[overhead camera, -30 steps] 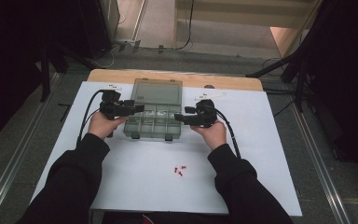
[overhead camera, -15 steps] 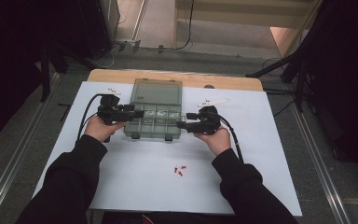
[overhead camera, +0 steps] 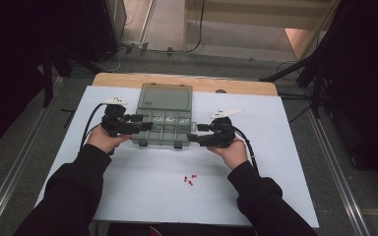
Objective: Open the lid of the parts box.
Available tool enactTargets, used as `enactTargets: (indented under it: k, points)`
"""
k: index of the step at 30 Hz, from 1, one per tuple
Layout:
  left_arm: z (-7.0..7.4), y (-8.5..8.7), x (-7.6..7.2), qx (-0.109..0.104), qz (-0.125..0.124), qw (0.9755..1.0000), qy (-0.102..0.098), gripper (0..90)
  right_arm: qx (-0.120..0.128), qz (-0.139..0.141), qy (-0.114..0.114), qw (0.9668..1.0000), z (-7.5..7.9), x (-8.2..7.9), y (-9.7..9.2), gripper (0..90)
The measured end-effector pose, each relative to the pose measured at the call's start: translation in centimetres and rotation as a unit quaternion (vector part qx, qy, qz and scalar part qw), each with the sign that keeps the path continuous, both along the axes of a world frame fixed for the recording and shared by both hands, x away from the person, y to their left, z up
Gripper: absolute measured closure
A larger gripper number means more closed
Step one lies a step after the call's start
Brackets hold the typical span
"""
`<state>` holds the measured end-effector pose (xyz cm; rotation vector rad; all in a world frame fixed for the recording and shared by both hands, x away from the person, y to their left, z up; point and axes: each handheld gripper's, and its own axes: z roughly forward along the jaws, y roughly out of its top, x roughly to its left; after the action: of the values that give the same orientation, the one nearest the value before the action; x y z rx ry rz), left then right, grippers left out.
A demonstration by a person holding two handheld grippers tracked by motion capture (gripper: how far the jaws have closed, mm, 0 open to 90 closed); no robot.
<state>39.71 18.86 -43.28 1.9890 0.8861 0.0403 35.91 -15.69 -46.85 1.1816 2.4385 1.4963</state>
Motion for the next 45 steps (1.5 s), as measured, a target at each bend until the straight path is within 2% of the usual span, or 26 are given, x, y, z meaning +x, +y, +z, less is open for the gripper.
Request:
enactTargets:
  k: [7, 10, 22, 26, 27, 35, 45]
  points:
    - [0.0, -0.3, -0.9, 0.001, -0.017, 0.9998, -0.008, 34.7, 0.009, 0.003, -0.003, 0.9999, 0.2, -0.8, -0.9, 33.7]
    - [-0.3, -0.3, -1.0, 0.008, -0.022, 0.9997, -0.001, 34.7, 0.025, 0.006, 0.004, 0.9997, 0.2, -1.1, -1.2, 33.9]
    - [-0.7, -0.3, -2.4, 0.018, -0.045, 0.9988, -0.006, 34.7, 0.005, 0.028, -0.002, 0.9996, 0.3, -2.7, -1.7, 33.8]
    - [-0.7, -0.3, -2.8, 0.022, -0.041, 0.9988, -0.016, 34.7, 0.01, 0.029, 0.0, 0.9995, 0.2, -3.1, -2.0, 34.5]
    - [-0.8, -0.3, -2.9, 0.017, -0.041, 0.9989, -0.017, 34.7, 0.011, 0.03, 0.001, 0.9995, 0.2, -3.1, -2.1, 34.5]
    - [-1.1, -0.1, -3.7, 0.022, -0.055, 0.9982, -0.006, 34.7, 0.004, 0.035, -0.005, 0.9994, 0.1, -4.0, -2.7, 34.1]
    - [-1.2, 0.2, -4.6, 0.025, -0.066, 0.9975, -0.01, 34.7, 0.001, 0.039, -0.002, 0.9992, 0.0, -5.1, -3.2, 33.7]
